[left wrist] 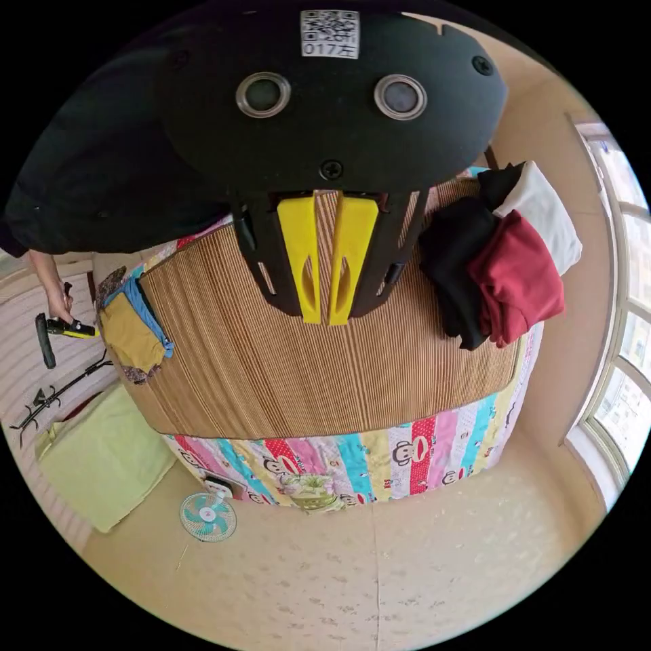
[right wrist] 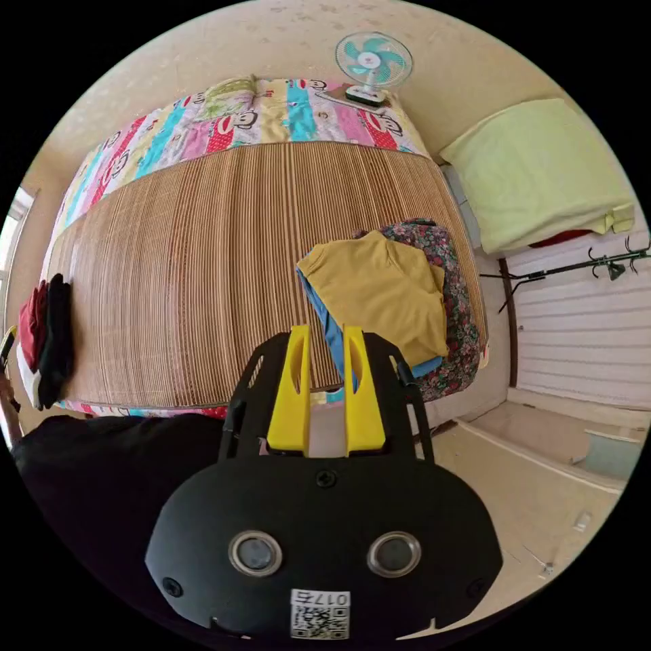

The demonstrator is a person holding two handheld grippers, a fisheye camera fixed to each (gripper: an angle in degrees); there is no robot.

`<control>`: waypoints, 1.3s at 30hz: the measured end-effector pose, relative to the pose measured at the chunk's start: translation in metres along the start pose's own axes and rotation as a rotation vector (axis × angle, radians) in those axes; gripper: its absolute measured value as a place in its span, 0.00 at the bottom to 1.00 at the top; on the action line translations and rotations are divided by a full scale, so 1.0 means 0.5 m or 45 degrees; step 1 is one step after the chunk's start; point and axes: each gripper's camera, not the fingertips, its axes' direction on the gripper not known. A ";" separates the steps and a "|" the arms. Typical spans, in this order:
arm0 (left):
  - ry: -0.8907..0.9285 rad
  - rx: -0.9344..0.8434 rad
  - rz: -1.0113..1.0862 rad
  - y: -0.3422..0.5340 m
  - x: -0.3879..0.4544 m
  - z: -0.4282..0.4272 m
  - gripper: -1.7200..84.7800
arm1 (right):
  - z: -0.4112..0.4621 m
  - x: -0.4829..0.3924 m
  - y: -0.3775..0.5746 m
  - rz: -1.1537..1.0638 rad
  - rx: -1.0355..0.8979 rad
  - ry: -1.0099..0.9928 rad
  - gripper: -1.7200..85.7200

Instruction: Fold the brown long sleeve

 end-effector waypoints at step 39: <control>0.538 0.104 -0.357 0.090 0.334 0.284 0.01 | 0.208 0.062 -0.230 0.018 -0.092 -0.504 0.19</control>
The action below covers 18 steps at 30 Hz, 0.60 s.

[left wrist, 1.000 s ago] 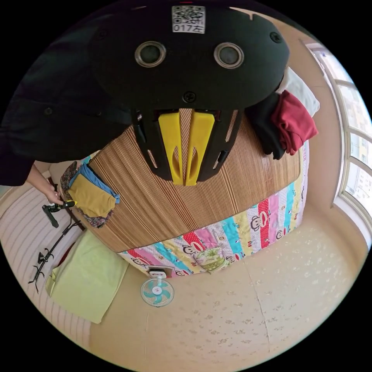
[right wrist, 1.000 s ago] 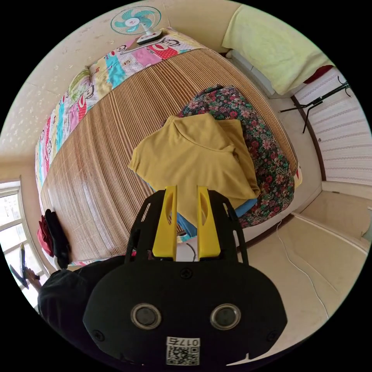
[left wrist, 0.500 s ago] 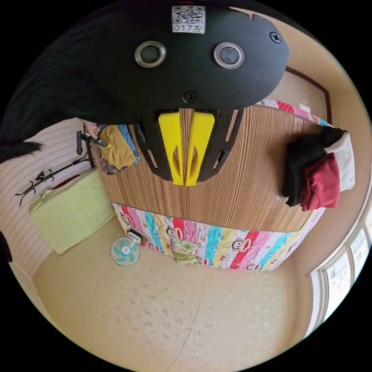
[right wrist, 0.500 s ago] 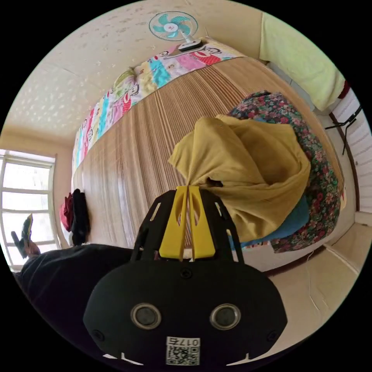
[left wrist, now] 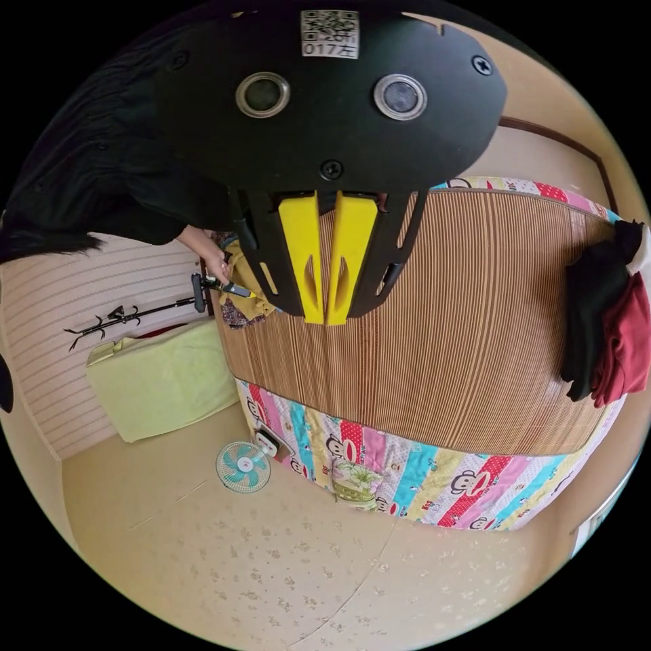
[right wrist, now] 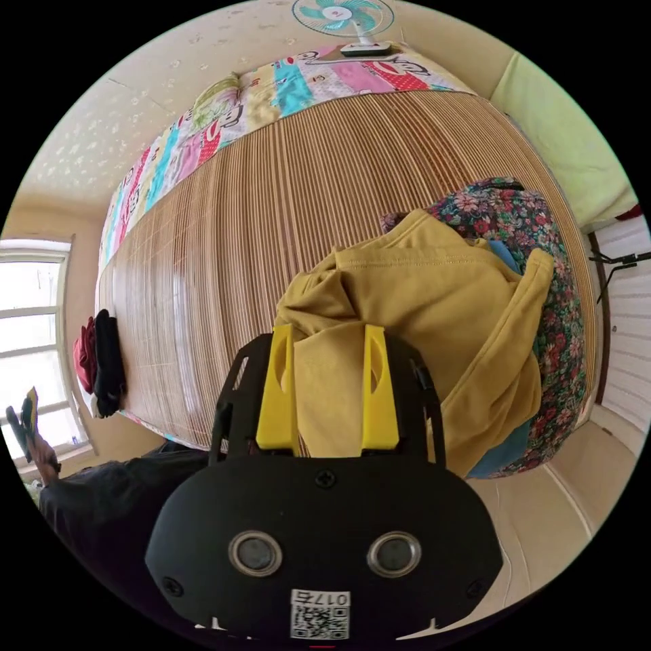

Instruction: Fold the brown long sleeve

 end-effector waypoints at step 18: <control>0.183 0.075 0.065 0.125 -0.044 -0.035 0.08 | -0.112 -0.135 0.152 0.130 0.334 -0.531 0.06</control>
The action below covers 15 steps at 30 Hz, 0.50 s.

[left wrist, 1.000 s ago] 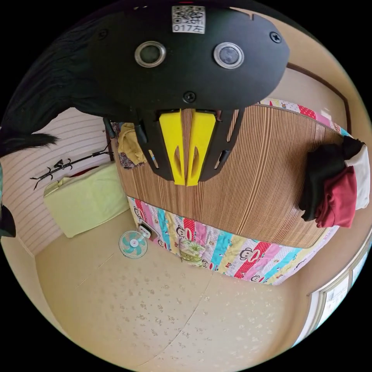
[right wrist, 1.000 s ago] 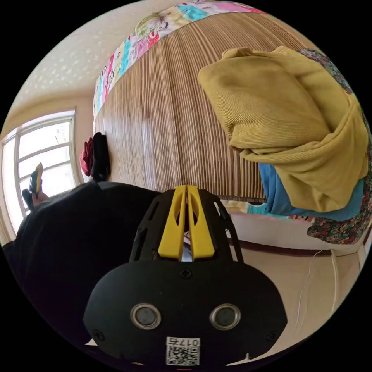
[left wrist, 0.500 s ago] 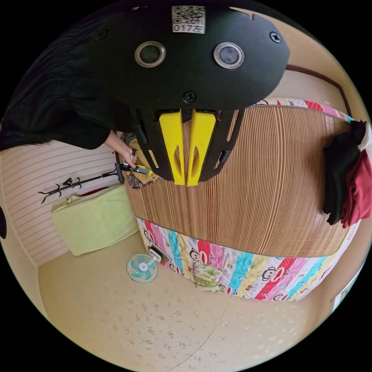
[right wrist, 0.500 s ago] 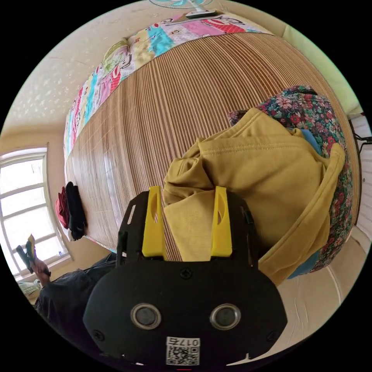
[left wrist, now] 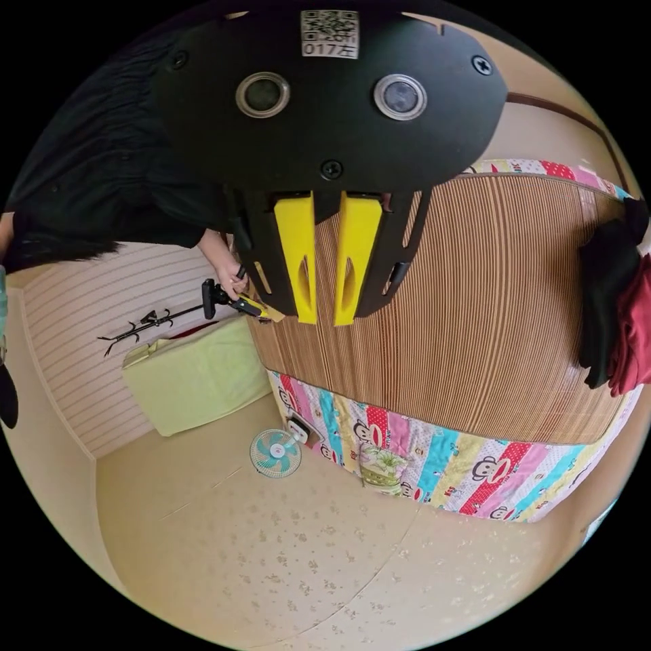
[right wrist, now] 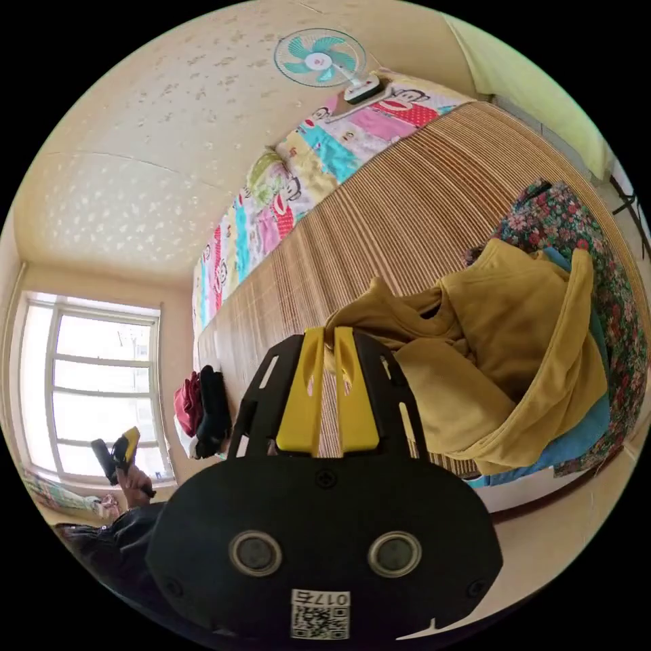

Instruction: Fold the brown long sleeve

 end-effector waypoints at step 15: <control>0.233 -0.058 0.794 0.004 0.432 -0.090 0.21 | -0.287 -0.514 0.413 -0.934 0.378 -0.571 0.05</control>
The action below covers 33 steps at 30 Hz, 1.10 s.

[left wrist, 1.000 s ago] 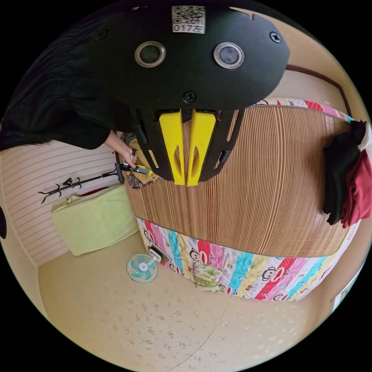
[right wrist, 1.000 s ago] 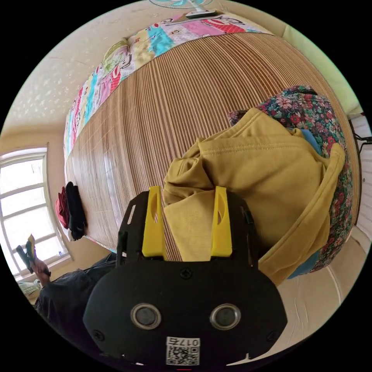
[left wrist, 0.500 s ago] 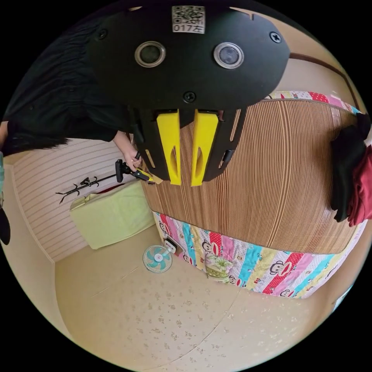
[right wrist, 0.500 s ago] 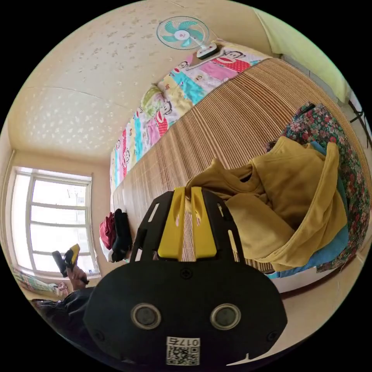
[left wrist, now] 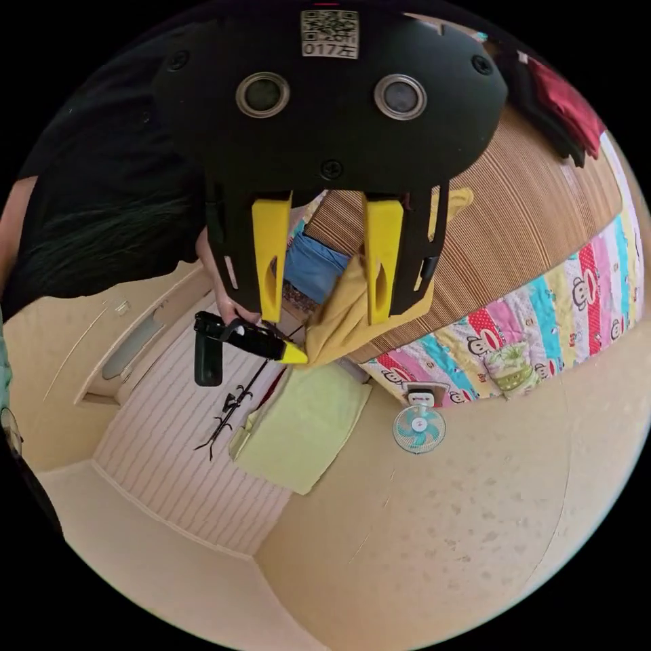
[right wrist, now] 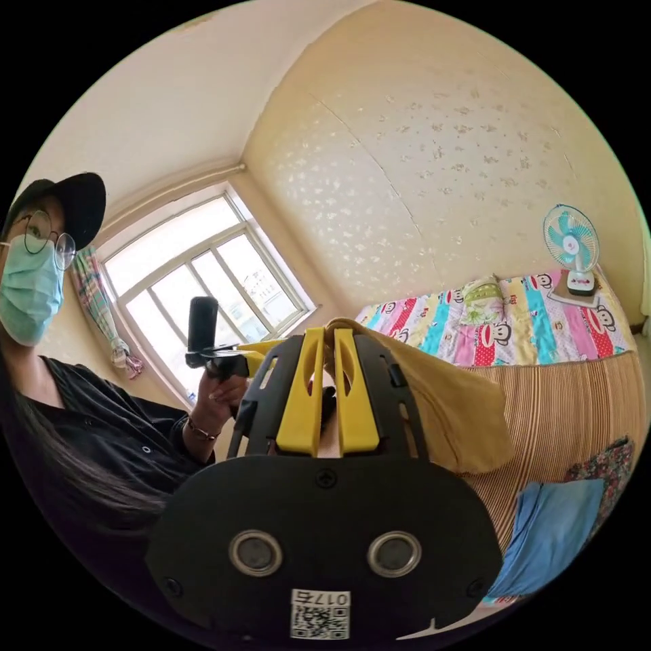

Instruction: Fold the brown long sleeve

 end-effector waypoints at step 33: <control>-0.156 0.355 -0.163 0.072 0.108 -0.592 0.09 | 0.106 -0.249 0.244 -0.283 0.385 0.585 0.04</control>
